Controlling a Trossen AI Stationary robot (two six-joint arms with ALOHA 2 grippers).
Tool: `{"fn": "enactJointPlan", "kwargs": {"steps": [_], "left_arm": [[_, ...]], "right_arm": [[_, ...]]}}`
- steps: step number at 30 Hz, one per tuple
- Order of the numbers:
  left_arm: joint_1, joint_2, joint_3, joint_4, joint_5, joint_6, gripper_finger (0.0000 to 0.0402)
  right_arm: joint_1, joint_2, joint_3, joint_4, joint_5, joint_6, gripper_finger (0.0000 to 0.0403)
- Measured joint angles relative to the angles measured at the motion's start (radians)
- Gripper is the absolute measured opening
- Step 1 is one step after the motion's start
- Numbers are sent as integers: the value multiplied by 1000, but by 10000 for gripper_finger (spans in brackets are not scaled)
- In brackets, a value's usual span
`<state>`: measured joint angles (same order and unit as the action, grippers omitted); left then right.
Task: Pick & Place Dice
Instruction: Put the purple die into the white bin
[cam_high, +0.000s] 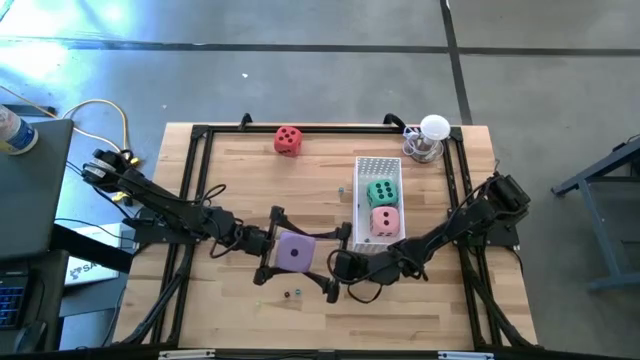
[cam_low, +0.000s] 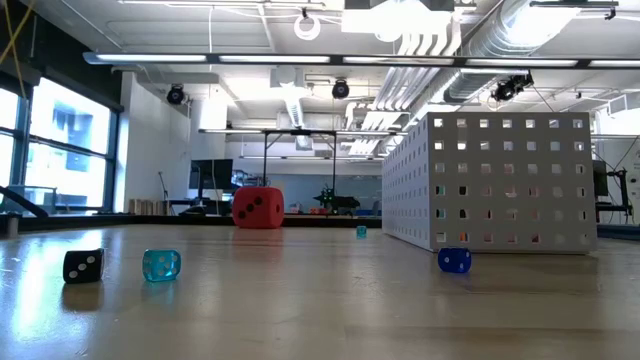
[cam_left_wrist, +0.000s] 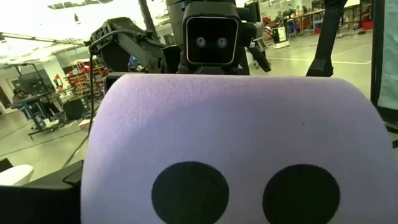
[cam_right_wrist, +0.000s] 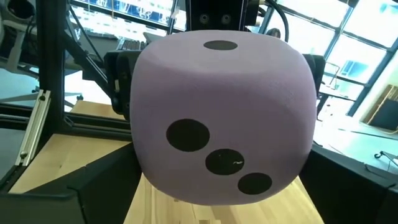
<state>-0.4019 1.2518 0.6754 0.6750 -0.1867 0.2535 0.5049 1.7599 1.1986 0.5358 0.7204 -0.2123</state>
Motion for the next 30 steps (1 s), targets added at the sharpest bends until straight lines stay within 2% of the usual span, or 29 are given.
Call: {"fn": "enactJointPlan", "kwargs": {"steps": [4, 10, 20, 30], "left_arm": [[0, 0, 0, -1, 0, 0, 400], [0, 1, -1, -3, 5, -10, 400], [-6, -1, -3, 0, 4, 23, 400], [-13, -57, -4, 3, -29, 87, 400]], "right_arm": [[0, 0, 0, -1, -13, 3, 377], [0, -2, 0, -8, -33, 6, 318], [-1, -4, 0, -53, -42, 29, 316], [1, -6, 7, -60, -50, 61, 315]]}}
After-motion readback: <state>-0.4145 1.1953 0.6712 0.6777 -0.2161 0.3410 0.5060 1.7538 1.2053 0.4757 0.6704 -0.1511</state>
